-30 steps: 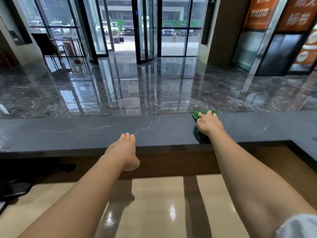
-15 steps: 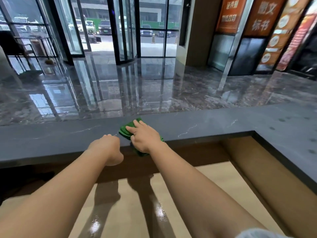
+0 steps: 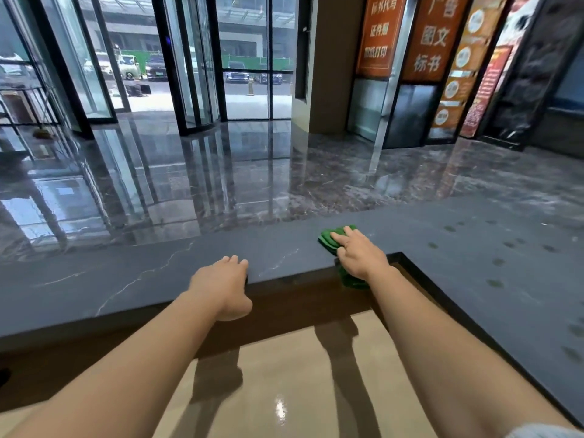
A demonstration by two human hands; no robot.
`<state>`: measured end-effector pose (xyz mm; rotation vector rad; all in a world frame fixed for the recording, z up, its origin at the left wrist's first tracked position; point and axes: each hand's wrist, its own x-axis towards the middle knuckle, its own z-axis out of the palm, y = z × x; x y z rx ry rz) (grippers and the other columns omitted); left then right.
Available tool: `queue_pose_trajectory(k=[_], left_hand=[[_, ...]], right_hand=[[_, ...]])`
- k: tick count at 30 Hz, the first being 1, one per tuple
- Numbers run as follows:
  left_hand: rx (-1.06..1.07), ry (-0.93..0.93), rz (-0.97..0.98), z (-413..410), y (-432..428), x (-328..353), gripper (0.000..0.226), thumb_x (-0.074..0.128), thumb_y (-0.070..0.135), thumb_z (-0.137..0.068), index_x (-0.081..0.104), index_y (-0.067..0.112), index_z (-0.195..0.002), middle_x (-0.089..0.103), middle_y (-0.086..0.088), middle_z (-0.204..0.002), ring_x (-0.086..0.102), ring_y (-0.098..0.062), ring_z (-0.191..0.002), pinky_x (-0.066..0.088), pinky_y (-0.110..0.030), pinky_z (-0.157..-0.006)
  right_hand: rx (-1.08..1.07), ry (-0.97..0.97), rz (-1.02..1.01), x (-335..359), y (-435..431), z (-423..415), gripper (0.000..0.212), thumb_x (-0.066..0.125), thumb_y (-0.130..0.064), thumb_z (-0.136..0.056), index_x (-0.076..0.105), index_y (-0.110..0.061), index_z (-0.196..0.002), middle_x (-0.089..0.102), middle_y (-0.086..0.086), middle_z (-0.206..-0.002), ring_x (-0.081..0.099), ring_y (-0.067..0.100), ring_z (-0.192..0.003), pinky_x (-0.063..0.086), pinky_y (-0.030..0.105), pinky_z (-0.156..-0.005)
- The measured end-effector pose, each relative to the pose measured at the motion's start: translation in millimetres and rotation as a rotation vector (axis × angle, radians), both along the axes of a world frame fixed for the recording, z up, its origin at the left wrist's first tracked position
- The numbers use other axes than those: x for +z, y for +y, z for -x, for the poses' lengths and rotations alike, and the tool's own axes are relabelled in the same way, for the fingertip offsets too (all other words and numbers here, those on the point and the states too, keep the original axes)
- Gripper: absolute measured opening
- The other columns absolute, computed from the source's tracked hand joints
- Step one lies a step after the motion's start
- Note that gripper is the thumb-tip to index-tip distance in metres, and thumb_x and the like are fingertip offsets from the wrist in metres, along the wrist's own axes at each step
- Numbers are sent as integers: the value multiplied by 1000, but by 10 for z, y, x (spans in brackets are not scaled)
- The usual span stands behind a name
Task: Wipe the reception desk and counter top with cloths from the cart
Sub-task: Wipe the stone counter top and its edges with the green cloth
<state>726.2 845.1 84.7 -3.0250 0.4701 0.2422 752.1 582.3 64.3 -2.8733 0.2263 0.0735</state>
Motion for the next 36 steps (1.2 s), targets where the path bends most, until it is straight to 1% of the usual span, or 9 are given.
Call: queue_pose_trajectory(k=[6,9,11,14,17,21,27,31,36], left_hand=[[-53,9,42,-170,-418,-9,61,51,23,-81,37,15,-140,42,-5,-144,41,-22,-133,41,-37,-105],[-57,18,50,-221,-466,-28,40,50,21,-79,50,19,-119,58,-4,-123,56,-23,-109,40,-31,-92],[-50,10,44,-265,-496,-30,34,48,20,-78,54,21,-112,63,-2,-114,58,-22,-102,37,-31,-93],[-27,21,-1,-323,-523,-33,48,48,21,-78,55,21,-125,61,-1,-126,55,-22,-116,32,-35,-104],[-18,30,-21,-332,-530,-22,47,47,19,-78,55,23,-125,61,0,-120,55,-22,-113,34,-34,-100],[-12,45,-52,-339,-536,-5,50,46,19,-81,52,21,-130,56,-1,-131,50,-23,-123,32,-35,-106],[6,64,-23,-357,-527,-13,48,46,15,-83,53,18,-131,55,-2,-135,48,-23,-127,31,-35,-109],[-7,62,-30,-342,-526,-18,51,46,13,-82,52,18,-132,54,-1,-136,48,-22,-127,30,-34,-111],[-32,43,-48,-308,-537,-20,53,47,14,-82,49,20,-135,53,0,-138,48,-22,-127,26,-34,-113]], right_hand=[[-226,65,50,65,-614,-209,49,28,-19,-102,30,-22,-151,13,9,-161,13,28,-148,25,46,-113],[-248,41,127,16,-372,-297,49,33,-20,-99,31,-15,-148,16,17,-158,16,35,-145,22,48,-116],[-140,-23,163,-54,-101,-352,51,35,-23,-98,29,-16,-148,15,17,-159,15,35,-145,22,48,-116],[106,-74,136,-119,440,-484,52,36,-24,-98,28,-18,-150,12,15,-161,11,34,-147,18,49,-118],[341,-33,96,-116,884,-617,53,37,-28,-101,25,-22,-152,5,12,-163,5,31,-149,12,48,-120],[421,15,51,-102,793,-819,54,35,-26,-101,23,-27,-154,5,7,-164,3,26,-150,12,45,-121],[90,-4,31,-18,-185,-886,49,30,-21,-102,30,-23,-151,13,7,-162,12,28,-148,22,44,-118],[-126,23,23,-25,-711,-775,51,29,-20,-103,24,-25,-154,5,5,-164,6,27,-150,19,45,-118],[-157,-36,49,-73,-504,-549,48,31,-22,-103,31,-24,-151,10,9,-162,10,29,-149,21,45,-118]])
